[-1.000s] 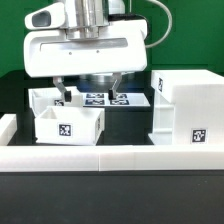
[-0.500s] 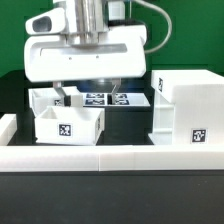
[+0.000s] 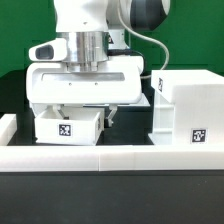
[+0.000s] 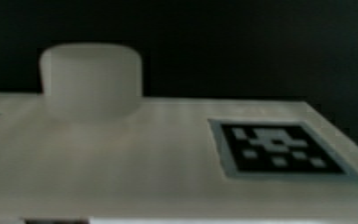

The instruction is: Assemble drawer

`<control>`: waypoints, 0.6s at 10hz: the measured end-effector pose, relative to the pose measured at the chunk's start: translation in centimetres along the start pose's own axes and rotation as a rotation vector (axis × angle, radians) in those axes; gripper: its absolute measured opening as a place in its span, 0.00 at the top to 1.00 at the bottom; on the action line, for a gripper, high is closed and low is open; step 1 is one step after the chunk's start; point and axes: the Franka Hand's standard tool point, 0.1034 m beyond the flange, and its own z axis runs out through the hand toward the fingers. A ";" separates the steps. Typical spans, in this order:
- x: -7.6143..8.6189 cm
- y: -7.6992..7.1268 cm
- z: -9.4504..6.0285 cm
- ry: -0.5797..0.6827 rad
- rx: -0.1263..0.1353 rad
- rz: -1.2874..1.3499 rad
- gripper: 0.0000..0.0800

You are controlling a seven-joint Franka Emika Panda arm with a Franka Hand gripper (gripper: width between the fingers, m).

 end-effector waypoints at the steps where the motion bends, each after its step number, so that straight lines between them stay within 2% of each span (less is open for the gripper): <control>1: -0.2 0.0 0.2 -0.002 -0.001 -0.001 0.19; 3: -0.2 -0.1 0.2 0.002 -0.003 -0.003 0.19; 4: -0.2 -0.1 0.2 0.002 -0.003 -0.003 0.31; 5: -0.2 0.0 0.2 0.002 -0.003 -0.005 0.53; 6: -0.2 0.0 0.2 0.002 -0.003 -0.009 0.53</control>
Offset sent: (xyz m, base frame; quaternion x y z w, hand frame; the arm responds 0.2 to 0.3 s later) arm -0.0038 0.0024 -0.0036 0.0004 -0.0016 -0.0044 1.0000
